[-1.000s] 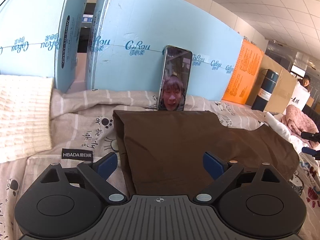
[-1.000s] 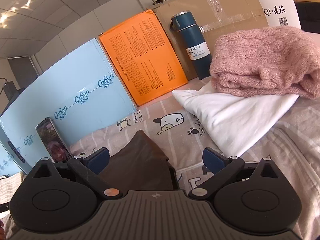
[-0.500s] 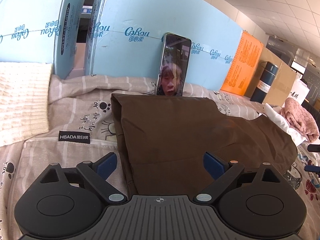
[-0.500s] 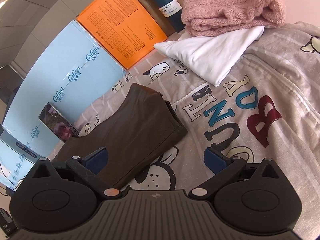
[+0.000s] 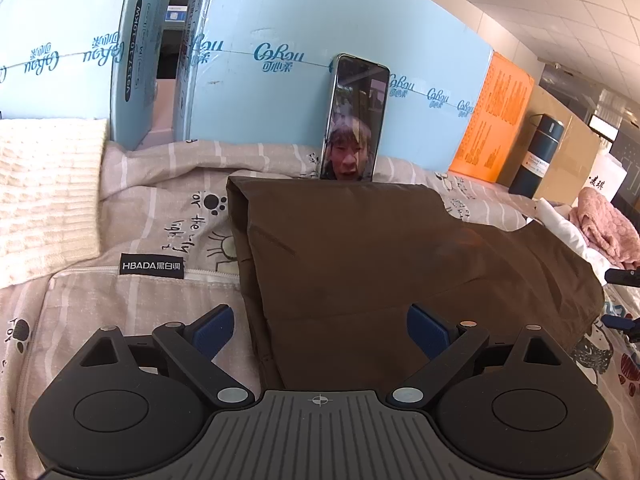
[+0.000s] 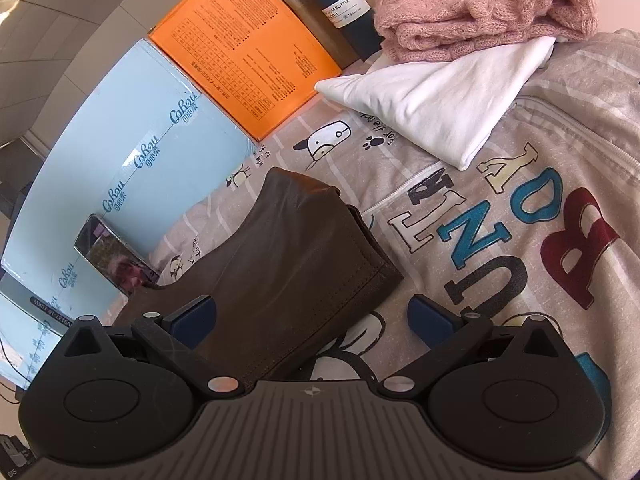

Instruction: Fold clothes

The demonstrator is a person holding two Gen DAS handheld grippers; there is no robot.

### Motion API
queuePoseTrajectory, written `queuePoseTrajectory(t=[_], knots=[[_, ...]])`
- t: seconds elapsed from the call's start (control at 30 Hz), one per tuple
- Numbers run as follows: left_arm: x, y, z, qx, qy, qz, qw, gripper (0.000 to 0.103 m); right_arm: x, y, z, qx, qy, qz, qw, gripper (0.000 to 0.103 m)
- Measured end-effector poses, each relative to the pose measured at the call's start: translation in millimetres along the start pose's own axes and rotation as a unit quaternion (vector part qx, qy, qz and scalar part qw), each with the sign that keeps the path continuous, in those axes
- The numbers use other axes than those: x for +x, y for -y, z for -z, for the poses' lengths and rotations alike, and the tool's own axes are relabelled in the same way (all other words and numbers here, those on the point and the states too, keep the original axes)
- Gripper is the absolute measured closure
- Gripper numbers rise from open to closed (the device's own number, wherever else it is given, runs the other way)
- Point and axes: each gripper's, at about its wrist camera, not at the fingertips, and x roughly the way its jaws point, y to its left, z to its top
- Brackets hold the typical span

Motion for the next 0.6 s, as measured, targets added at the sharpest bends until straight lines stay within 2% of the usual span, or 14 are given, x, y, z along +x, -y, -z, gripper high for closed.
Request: queuePoseTrajectory(t=[0.1,0.23,0.3,0.37,0.43,0.47,0.57,0.6], knots=[[0,0,0,-0.001,0.000,0.000,1.0000,0.007,7,-1,-1,0.018,0.018,-0.009,1.000,0.000],[0,-1,-1,-0.007,0.003,0.000,1.0000,0.007,14,-8,2,0.036,0.071,-0.013,0.997,0.001],[0,-2,-2,-0.010,0.005,-0.002,0.9999,0.007,18,-15,2,0.024,0.105,-0.027,0.994,0.003],[1,-4,-3,-0.014,0.005,-0.005,0.9999,0.007,23,-19,2,0.007,0.119,-0.050,0.992,0.005],[3,-6,-3,-0.020,0.004,-0.007,0.9998,0.007,29,-20,2,-0.004,0.121,-0.053,0.991,0.012],[3,-7,-3,-0.023,0.004,-0.007,0.9997,0.007,33,-19,2,-0.008,0.120,-0.052,0.991,0.020],[1,-11,-3,-0.034,0.010,-0.002,0.9994,0.007,41,-18,2,-0.024,0.116,-0.028,0.993,0.054],[0,-11,-4,-0.038,0.013,0.001,0.9992,0.007,42,-18,2,-0.027,0.116,-0.025,0.993,0.061]])
